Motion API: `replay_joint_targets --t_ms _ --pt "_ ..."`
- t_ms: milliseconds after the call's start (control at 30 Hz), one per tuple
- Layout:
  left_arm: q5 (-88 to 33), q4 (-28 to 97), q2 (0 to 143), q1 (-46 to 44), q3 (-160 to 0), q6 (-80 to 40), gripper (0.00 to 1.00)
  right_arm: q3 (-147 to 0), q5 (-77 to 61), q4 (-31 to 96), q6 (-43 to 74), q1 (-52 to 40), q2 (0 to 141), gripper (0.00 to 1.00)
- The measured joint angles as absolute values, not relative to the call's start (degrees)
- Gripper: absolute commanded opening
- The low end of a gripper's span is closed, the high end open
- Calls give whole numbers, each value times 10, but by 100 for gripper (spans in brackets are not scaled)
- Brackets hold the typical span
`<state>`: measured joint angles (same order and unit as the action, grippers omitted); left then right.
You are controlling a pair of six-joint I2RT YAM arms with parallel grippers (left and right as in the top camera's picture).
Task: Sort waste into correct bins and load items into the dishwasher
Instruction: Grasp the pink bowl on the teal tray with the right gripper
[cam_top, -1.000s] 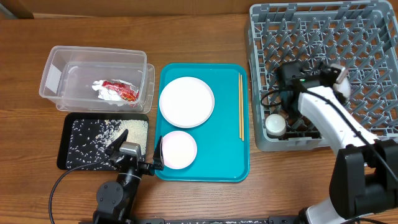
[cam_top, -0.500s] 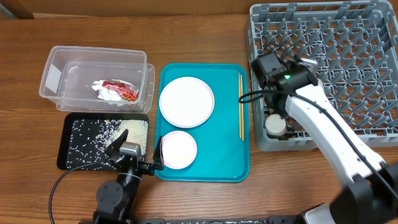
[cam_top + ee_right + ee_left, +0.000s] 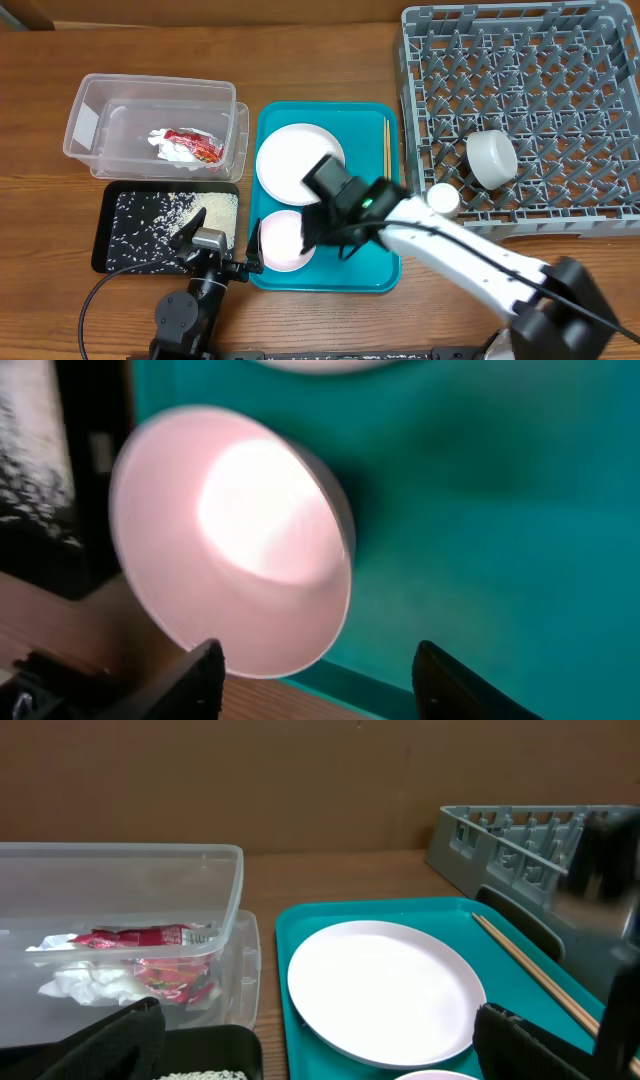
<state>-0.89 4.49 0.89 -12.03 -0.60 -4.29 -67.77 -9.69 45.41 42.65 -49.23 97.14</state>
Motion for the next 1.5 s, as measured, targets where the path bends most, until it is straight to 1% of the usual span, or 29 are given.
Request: replay_joint_targets --t_ms 67,100,133,167,200,333,467,500,533,633,700,767,867,933,1000,1200,1500 --pt "-9 45 9 -120 -6 -43 100 -660 -101 429 446 -501 989 49" --pt "-9 45 9 -120 -6 -43 100 -653 -102 419 458 -503 1002 41" --pt "-9 45 9 -120 -6 -43 100 -649 -103 416 467 -504 1013 22" --pt "-9 45 9 -120 -6 -43 100 -646 -103 415 478 -504 1025 12" --pt "-9 45 9 -120 -6 -43 100 -643 -104 415 481 -504 1037 4" --pt "-9 45 9 -120 -6 -43 100 -642 -98 439 499 -498 1048 4" --pt "-9 45 9 -120 -6 -43 100 -647 -33 505 502 -477 1019 4" --pt "-9 45 9 -120 -6 -43 100 -653 16 538 504 -463 986 4" --pt "-9 45 9 -120 -6 -43 100 -656 29 547 504 -459 976 4" --pt "-9 45 9 -120 -6 -43 100 -680 157 586 504 -420 893 4" --pt "-9 45 9 -120 -6 -43 100 -693 258 589 503 -388 834 4" --pt "-9 44 9 -120 -6 -43 100 -703 389 585 502 -337 768 4" --pt "-9 44 9 -120 -6 -43 100 -705 518 560 474 -270 733 4" --pt "-9 44 9 -120 -6 -43 100 -705 598 535 431 -206 738 4" --pt "-9 44 9 -120 -6 -43 100 -705 642 515 391 -152 757 4" --pt "-9 44 9 -120 -6 -43 100 -705 686 503 347 -50 829 4" --pt "-9 44 9 -120 -6 -43 100 -705 698 489 304 -3 985 4"
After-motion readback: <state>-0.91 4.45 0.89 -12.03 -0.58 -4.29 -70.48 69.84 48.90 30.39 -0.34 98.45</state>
